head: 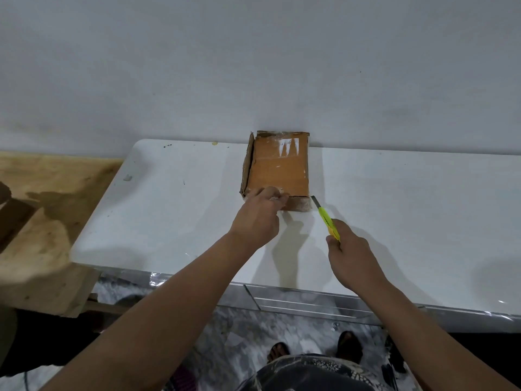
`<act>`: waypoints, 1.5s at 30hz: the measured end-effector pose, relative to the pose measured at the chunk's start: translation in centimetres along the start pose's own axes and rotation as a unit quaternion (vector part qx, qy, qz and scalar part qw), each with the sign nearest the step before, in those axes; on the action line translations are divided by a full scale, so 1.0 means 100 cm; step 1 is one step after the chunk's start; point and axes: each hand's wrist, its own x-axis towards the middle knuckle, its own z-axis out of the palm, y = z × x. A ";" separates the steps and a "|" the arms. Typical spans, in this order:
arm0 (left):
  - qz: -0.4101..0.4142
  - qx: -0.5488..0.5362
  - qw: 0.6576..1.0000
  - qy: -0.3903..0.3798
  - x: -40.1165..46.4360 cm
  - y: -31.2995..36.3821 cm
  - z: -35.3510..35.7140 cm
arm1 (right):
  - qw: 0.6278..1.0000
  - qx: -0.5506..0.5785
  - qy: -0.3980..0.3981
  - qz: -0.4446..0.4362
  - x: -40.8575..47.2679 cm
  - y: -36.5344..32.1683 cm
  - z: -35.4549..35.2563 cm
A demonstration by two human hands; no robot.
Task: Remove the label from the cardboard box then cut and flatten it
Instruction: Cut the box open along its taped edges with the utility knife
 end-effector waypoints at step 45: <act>-0.030 -0.019 0.999 -0.015 -0.004 0.005 0.000 | 0.993 -0.092 -0.066 -0.014 0.019 -0.007 -0.041</act>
